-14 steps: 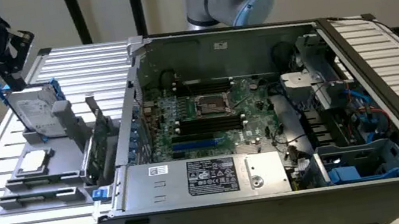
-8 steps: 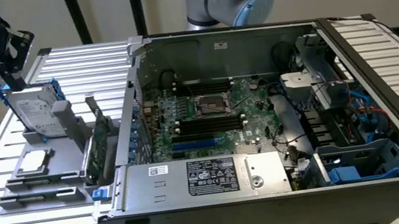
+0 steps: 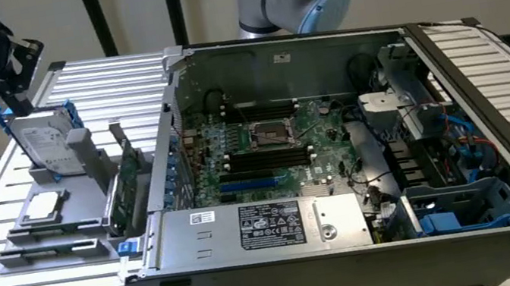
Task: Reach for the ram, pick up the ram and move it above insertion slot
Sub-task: 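Reach for the ram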
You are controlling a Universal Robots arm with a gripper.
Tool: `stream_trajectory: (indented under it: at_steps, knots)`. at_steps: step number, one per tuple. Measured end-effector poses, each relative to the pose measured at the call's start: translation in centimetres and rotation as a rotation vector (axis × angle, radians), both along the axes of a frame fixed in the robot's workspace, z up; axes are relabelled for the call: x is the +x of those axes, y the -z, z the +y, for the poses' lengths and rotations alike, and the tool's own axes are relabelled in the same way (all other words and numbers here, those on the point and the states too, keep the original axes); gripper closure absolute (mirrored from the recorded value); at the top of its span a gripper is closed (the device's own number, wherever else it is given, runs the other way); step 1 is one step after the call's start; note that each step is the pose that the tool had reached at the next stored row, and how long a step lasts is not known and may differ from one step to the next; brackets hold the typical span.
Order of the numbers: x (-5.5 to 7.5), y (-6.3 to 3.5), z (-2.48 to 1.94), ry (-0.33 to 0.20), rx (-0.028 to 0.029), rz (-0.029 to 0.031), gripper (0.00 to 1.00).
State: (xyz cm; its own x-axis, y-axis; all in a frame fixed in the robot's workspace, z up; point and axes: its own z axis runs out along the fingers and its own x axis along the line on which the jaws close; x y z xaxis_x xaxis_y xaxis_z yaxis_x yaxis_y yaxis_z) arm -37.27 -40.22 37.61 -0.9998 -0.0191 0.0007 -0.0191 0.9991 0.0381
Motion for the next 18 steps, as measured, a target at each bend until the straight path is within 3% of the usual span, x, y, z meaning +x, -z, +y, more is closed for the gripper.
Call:
stream_trajectory:
  at_steps: [3,18]
  knots:
    - [0.0,0.05,-0.78,0.0,0.0001,-0.0002,0.89]
    - [0.0,1.09,-7.59,0.0,0.0002,-0.0003,0.89]
